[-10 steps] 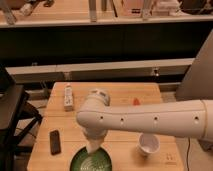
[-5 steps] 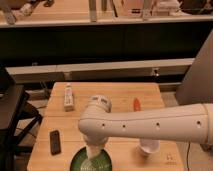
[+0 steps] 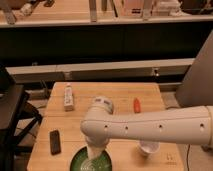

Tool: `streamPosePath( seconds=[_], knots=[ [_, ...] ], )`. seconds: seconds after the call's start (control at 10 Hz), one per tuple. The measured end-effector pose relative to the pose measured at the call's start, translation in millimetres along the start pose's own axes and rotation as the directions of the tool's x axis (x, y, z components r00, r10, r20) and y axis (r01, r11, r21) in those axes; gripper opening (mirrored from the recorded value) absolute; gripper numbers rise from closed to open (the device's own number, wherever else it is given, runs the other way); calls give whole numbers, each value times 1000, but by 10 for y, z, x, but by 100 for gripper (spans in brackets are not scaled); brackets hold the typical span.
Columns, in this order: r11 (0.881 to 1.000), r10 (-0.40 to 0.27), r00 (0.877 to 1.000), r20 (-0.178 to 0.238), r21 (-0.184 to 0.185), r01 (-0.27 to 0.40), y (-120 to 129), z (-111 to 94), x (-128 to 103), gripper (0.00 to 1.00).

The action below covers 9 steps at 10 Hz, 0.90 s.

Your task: Place the white sponge in the ceramic bowl

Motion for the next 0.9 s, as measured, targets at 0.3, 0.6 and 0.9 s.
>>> streamPosePath(
  seconds=[0.3,0.6,0.9],
  knots=[
    [1000,-4,1000,4,7,4,-2,27,-13,28],
    [1000,0,1000,8,14,-1,26,39,-31,59],
    [1000,1,1000,11,20,-1,29,58,-34,80]
  ],
)
